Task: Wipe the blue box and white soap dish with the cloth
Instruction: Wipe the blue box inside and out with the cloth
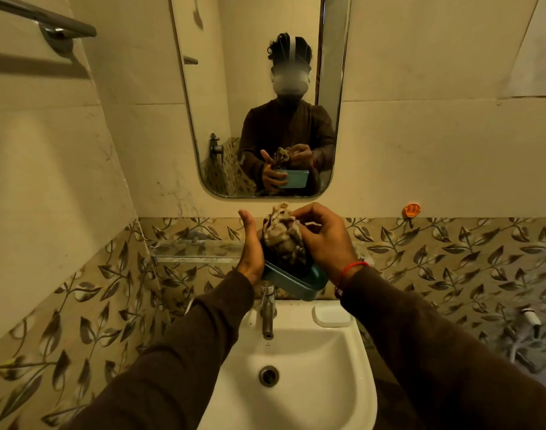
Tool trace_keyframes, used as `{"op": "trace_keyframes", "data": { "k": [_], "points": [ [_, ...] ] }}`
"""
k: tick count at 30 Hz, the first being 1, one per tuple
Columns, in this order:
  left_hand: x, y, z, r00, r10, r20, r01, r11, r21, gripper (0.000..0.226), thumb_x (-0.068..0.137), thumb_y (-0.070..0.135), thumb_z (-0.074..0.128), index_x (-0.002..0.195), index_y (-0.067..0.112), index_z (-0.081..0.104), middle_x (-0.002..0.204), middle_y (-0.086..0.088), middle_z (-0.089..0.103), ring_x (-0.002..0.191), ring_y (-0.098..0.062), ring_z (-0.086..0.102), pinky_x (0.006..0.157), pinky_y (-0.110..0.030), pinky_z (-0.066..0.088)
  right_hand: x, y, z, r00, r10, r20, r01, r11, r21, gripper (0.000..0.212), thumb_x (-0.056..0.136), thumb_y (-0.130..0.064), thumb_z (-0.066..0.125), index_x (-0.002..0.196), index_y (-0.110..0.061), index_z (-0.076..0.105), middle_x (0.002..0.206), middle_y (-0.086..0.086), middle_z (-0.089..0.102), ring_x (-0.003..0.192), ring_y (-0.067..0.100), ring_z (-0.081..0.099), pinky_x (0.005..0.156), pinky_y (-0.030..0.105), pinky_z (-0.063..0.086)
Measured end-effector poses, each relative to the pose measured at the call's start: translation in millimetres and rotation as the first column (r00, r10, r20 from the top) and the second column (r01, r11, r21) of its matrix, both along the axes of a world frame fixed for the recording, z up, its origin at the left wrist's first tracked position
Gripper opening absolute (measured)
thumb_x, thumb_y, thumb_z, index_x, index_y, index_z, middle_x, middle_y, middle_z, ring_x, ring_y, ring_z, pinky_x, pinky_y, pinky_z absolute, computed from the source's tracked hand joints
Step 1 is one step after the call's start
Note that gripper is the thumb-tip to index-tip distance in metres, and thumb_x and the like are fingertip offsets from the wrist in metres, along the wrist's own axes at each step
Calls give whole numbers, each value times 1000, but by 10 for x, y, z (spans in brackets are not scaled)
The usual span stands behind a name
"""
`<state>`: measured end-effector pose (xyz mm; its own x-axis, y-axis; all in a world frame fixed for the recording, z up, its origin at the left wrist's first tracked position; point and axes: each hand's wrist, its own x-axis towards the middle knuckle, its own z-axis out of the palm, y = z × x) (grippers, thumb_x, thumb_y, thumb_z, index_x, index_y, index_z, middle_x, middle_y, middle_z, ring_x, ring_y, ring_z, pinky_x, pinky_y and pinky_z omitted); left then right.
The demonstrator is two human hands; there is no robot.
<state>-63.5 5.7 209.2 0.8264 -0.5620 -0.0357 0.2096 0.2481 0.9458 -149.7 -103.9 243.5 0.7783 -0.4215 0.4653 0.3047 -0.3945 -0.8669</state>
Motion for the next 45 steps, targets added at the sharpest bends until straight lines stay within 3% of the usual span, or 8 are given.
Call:
{"op": "trace_keyframes", "data": {
  "k": [2, 4, 10, 15, 27, 35, 40, 45],
  "points": [
    [-24, 23, -35, 999, -11, -30, 12, 1000, 28, 106, 73, 95, 11, 112, 21, 76, 116, -18, 75, 107, -40, 71, 98, -62, 52, -10, -71, -3, 998, -61, -21, 37, 816, -577, 13, 89, -14, 65, 102, -17, 65, 106, 5, 64, 95, 20, 62, 81, 36, 55],
    [-29, 34, -49, 999, -7, -32, 9, 999, 48, 106, 74, 95, 10, 95, 17, 79, 109, -19, 75, 99, -39, 72, 94, -62, 54, -11, -88, -10, 994, -59, -92, -49, 519, -854, 21, 91, -20, 60, 112, -17, 62, 112, 9, 57, 96, 24, 59, 77, 35, 53],
    [39, 90, -77, 998, -36, -54, 43, 988, 148, 121, 75, 93, 8, 126, -2, 63, 102, -21, 71, 91, -36, 70, 75, -42, 59, -48, -109, -59, 898, 49, -437, -438, 172, -882, 47, 92, -28, 61, 138, -23, 50, 140, 10, 49, 120, 26, 56, 98, 39, 52],
    [-14, 82, -43, 999, -31, 8, 28, 973, 230, 109, 74, 95, 10, 93, 14, 80, 101, -21, 77, 96, -41, 73, 82, -50, 60, -18, -101, -93, 927, -131, -351, -368, -142, -919, 76, 82, -26, 74, 148, -27, 35, 147, 11, 41, 124, 34, 45, 100, 46, 47],
    [-49, 46, 91, 968, 82, 238, -154, 940, 304, 118, 54, 103, 21, 120, 18, 71, 112, -18, 73, 107, -37, 68, 100, -57, 52, -169, 134, 39, 879, -461, -126, -216, -148, -965, 46, 94, -40, 54, 134, -18, 52, 124, 13, 57, 114, 36, 52, 94, 48, 39],
    [-73, -63, 9, 921, 172, 350, -249, 950, 187, 38, 98, 42, 57, 101, 9, 75, 104, -16, 75, 103, -36, 69, 98, -55, 53, -237, 152, 82, 807, -552, -210, -342, -146, -928, 37, 91, -42, 59, 119, -19, 60, 104, 5, 66, 102, 29, 59, 94, 45, 35],
    [-127, -126, -14, 912, 205, 355, -282, 942, 179, 41, 99, 44, 56, 95, 8, 75, 100, -19, 74, 101, -38, 69, 96, -56, 54, -222, 159, 23, 782, -495, -378, -432, 8, -902, 25, 91, -36, 60, 112, -23, 65, 93, 1, 66, 89, 23, 62, 90, 42, 34],
    [-89, -127, -117, 932, 200, 303, -267, 943, 198, 32, 99, 42, 56, 85, 19, 74, 102, -21, 74, 104, -42, 67, 97, -59, 52, -220, 145, 64, 703, -317, -637, -548, 329, -769, 30, 97, -32, 49, 118, -21, 68, 104, 6, 68, 98, 25, 62, 94, 42, 44]
  ]
}}
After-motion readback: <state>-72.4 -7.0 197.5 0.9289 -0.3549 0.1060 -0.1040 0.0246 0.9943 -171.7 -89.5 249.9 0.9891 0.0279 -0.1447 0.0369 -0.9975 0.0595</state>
